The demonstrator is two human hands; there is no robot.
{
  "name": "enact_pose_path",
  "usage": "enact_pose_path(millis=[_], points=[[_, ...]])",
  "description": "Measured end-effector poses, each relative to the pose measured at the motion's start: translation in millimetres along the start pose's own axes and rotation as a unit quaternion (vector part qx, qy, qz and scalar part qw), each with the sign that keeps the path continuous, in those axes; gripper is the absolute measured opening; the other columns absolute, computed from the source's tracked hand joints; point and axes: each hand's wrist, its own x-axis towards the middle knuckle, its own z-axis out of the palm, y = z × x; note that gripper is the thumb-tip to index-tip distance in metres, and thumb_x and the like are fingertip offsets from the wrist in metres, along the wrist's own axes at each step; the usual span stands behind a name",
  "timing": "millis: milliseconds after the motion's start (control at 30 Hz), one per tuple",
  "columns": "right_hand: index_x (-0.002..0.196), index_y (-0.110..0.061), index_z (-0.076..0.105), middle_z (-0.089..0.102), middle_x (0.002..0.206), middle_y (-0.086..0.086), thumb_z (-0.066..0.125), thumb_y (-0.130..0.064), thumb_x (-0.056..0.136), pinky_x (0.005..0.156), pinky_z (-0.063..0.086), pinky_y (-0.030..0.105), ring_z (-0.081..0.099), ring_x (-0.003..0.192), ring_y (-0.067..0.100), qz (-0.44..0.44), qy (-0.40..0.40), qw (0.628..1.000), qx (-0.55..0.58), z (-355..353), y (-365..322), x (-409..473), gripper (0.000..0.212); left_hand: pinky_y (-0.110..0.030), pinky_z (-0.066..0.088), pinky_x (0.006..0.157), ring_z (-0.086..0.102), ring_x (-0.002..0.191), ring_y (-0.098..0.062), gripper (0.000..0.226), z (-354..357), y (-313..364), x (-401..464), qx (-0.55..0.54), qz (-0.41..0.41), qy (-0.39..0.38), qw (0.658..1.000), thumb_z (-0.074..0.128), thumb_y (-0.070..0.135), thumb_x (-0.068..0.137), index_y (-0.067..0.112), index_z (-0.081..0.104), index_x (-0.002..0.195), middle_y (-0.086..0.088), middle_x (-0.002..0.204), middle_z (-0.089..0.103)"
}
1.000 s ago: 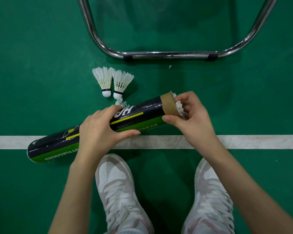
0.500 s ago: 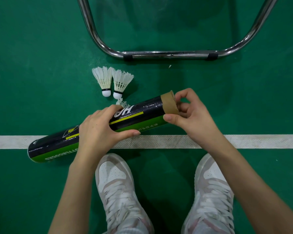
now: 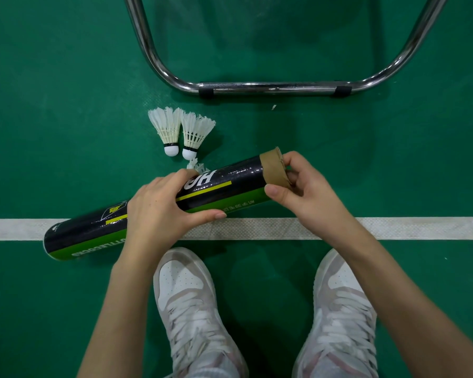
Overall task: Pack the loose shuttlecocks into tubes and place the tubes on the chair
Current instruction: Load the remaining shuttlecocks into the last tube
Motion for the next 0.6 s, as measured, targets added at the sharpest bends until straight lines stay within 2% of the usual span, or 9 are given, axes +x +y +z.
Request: enact_pose_path(millis=[33,133,333,500,600], points=[[0.093,-0.022,0.046,0.059,0.08,-0.001,0.057,-0.012,0.086,0.072,0.043,0.015,0.052,0.075,0.007,0.006,-0.011,1.0,0.002,-0.3,0.2,1.1,0.015,-0.03,0.032,0.071,0.058,0.099,-0.023,0.083,0.3,0.0,0.0,-0.001,-0.002,-0.002,1.0,0.048,0.077,0.049,0.026,0.059,0.113,0.004,0.101,0.065],[0.094,-0.021,0.044,0.058,0.081,0.0,0.052,-0.003,0.092,0.073,0.043,0.014,0.051,0.078,0.01,0.013,-0.03,0.999,0.014,-0.4,1.1,4.1,0.02,-0.029,0.032,0.071,0.057,0.101,-0.022,0.083,0.7,-1.4,0.2,0.001,-0.008,-0.003,1.0,0.048,0.078,0.049,0.027,0.058,0.114,0.004,0.104,0.065],[0.099,-0.023,0.044,0.059,0.088,0.001,0.05,-0.016,0.086,0.082,0.043,0.023,0.054,0.084,0.01,0.023,-0.06,0.998,0.029,1.0,2.7,6.5,0.016,-0.029,0.032,0.069,0.058,0.098,-0.022,0.081,0.8,-5.2,0.3,0.002,-0.003,0.003,1.0,0.048,0.078,0.05,0.027,0.059,0.111,0.005,0.099,0.065],[0.099,-0.017,0.044,0.057,0.093,0.011,0.05,-0.005,0.093,0.079,0.043,0.018,0.053,0.086,0.012,0.029,-0.066,0.997,0.031,-1.0,4.1,5.8,0.015,-0.029,0.032,0.069,0.059,0.096,-0.023,0.082,1.4,-5.5,-0.1,0.002,0.003,-0.001,1.0,0.048,0.078,0.05,0.025,0.06,0.112,0.004,0.098,0.065],[0.092,-0.015,0.049,0.061,0.088,0.009,0.056,-0.018,0.089,0.078,0.044,0.024,0.055,0.083,0.014,0.042,-0.034,0.999,0.009,-5.0,1.6,4.6,0.008,-0.029,0.032,0.068,0.059,0.097,-0.022,0.082,1.3,-4.5,-0.4,0.0,0.006,-0.014,1.0,0.049,0.076,0.049,0.025,0.06,0.112,0.005,0.1,0.065]])
